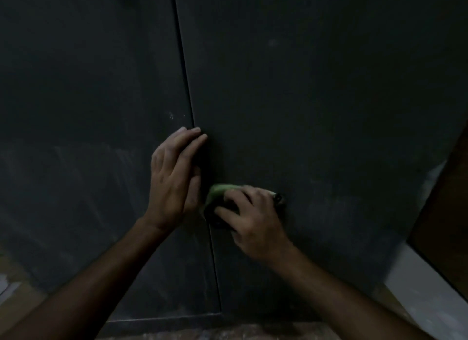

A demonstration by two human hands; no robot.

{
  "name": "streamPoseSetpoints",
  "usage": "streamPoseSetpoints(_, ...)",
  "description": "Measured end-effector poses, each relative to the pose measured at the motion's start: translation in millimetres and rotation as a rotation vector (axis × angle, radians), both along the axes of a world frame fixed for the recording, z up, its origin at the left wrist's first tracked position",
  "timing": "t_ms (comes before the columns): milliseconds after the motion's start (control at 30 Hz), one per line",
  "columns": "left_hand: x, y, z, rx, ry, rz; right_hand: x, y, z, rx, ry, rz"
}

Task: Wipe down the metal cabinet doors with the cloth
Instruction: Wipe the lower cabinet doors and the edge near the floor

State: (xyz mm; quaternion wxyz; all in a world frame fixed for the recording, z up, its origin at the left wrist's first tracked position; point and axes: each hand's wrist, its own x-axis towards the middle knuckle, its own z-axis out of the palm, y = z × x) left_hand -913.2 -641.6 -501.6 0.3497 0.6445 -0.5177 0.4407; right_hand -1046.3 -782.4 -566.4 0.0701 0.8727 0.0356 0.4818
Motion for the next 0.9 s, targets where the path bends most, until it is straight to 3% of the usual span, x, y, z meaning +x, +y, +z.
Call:
streamPoseSetpoints(67, 2.5, 1.1, -4.6, 0.026, -0.018, -0.021, -11.7, -15.7, -3.5, 0.017, 0.017, -0.008)
streamPoseSetpoints(167, 9.0, 3.6, -16.2, 0.09, -0.07, -0.046, -2.0, -25.2, 26.4, 0.226, -0.198, -0.136)
streamPoseSetpoints(233, 13.2, 3.7, -19.6, 0.086, -0.081, -0.078, 12.5, -12.8, 32.8, 0.243, -0.29, -0.166)
streamPoseSetpoints(433, 11.5, 1.7, -22.3, 0.065, -0.078, -0.161, -15.8, -10.0, -13.2, -0.169, 0.071, -0.048)
streamPoseSetpoints(467, 10.3, 1.5, -23.6, 0.072, -0.087, -0.161, -18.0, -13.9, -3.1, -0.155, 0.055, -0.077)
streamPoseSetpoints(567, 10.0, -0.2, -26.7, 0.078, -0.098, -0.191, 3.5, -8.7, 26.9, 0.151, -0.18, -0.185)
streamPoseSetpoints(633, 10.3, 0.8, -26.7, 0.066, -0.071, -0.232, 16.2, 4.3, 11.2, 0.118, -0.221, -0.143)
streamPoseSetpoints(767, 15.3, 10.9, -29.8, 0.136, -0.067, -0.261, -17.0, -1.3, -64.6, -0.349, 0.271, -0.016)
streamPoseSetpoints(833, 20.2, 16.7, -36.8, 0.211, -0.112, -0.25, -30.9, -26.3, -56.8, -0.307, 0.227, -0.056)
streamPoseSetpoints(900, 22.4, 20.6, -45.5, 0.261, -0.145, -0.23, -25.7, -40.3, -28.5, -0.072, 0.008, -0.149)
